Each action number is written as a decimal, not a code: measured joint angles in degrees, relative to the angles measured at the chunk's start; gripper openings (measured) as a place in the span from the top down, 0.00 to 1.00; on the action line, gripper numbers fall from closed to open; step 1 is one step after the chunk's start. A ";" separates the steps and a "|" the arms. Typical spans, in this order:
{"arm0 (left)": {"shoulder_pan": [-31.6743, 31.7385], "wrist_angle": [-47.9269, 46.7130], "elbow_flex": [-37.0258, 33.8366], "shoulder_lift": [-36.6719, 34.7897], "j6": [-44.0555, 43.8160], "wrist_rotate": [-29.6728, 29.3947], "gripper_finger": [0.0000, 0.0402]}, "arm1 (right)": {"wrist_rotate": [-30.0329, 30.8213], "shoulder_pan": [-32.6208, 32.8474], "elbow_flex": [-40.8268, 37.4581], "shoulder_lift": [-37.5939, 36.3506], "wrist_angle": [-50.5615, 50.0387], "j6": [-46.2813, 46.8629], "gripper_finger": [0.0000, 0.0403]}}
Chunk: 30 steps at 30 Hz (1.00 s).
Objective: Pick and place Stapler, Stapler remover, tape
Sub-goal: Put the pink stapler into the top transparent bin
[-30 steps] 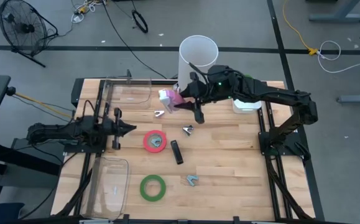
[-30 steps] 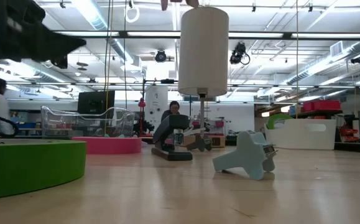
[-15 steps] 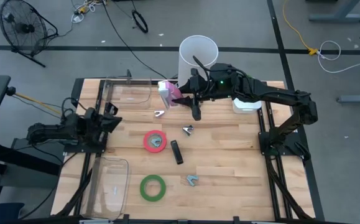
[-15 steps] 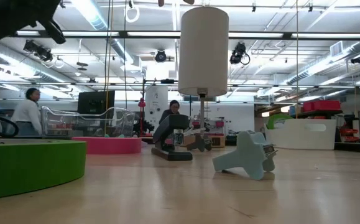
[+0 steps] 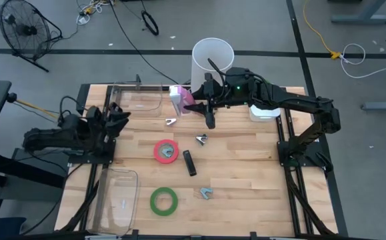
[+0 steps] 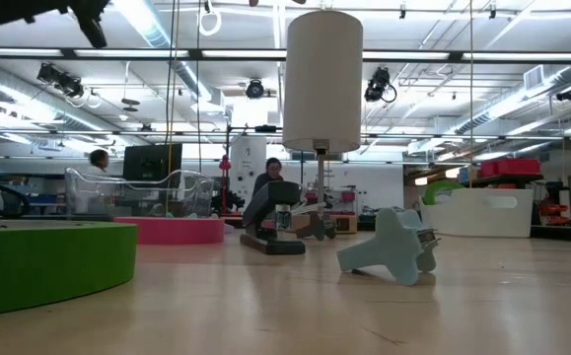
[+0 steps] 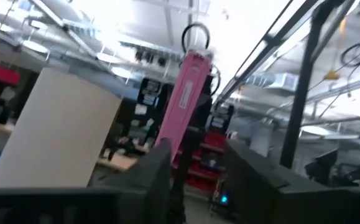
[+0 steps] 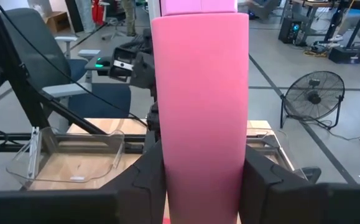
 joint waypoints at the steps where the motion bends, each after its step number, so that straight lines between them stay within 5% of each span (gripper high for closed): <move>1: 0.00 -0.68 1.07 1.43 0.02 -0.10 0.54 | 0.00 0.01 0.00 0.00 0.00 0.00 0.68; 7: 0.00 -1.23 7.29 10.05 -0.17 0.77 0.26 | 0.00 0.02 0.00 0.00 -0.02 0.00 0.68; 11: 0.00 -1.21 11.58 15.47 1.22 1.88 0.16 | -0.04 0.00 0.00 0.00 -0.14 0.00 0.68; 30: 0.00 -3.35 32.60 40.46 10.67 2.76 0.17 | -0.04 0.01 0.02 0.00 -0.45 -1.77 0.67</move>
